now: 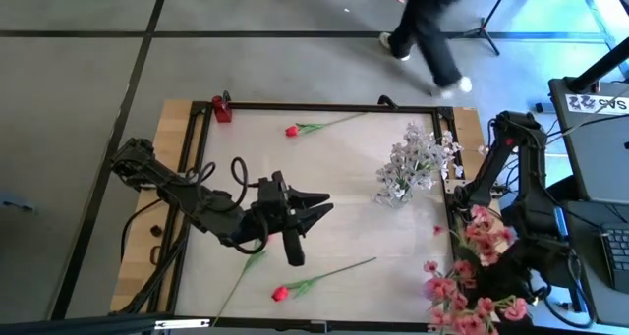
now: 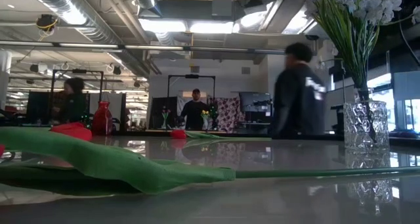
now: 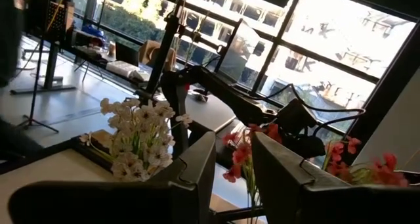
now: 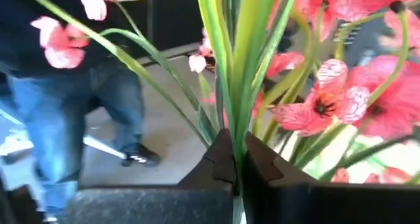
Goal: Sort flowers into vase by color
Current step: Put the pink flowers into the violet vase
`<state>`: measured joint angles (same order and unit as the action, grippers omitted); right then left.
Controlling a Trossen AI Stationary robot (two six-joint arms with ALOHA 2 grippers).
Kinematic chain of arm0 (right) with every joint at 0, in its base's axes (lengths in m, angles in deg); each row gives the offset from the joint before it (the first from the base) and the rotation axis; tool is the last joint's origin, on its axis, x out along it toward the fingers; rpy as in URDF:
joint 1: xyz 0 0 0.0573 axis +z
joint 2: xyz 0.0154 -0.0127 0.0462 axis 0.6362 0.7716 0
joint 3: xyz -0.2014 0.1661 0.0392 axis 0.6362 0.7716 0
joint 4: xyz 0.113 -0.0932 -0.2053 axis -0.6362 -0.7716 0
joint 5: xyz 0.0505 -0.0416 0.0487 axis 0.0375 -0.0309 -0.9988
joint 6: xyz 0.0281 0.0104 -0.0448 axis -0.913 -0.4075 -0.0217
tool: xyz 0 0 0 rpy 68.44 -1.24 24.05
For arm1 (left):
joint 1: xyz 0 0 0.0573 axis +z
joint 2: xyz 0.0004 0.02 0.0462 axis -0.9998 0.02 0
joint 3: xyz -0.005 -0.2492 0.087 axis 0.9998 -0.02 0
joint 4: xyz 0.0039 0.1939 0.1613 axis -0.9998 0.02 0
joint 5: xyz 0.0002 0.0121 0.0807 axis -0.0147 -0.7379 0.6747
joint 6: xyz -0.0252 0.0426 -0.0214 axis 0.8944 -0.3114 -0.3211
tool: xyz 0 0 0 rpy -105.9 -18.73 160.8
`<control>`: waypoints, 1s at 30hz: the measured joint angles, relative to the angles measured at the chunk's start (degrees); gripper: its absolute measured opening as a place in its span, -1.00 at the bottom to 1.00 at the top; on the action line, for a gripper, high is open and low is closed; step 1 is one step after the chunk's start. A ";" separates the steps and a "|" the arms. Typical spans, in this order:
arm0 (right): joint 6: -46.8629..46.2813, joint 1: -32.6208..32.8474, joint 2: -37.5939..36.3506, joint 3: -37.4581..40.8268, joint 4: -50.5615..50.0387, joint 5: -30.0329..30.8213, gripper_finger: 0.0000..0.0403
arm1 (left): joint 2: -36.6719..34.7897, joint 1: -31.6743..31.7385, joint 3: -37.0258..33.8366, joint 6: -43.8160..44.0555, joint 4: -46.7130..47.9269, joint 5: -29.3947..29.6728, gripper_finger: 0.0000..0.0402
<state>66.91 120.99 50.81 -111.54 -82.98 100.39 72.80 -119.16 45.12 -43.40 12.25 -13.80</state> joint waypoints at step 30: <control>-15.27 6.66 0.92 -0.02 -7.61 13.18 -0.40 | -0.02 3.28 0.00 1.60 3.32 -4.96 -0.52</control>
<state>51.64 127.64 51.73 -111.57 -90.59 113.57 72.78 -115.88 45.12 -41.80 15.57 -18.76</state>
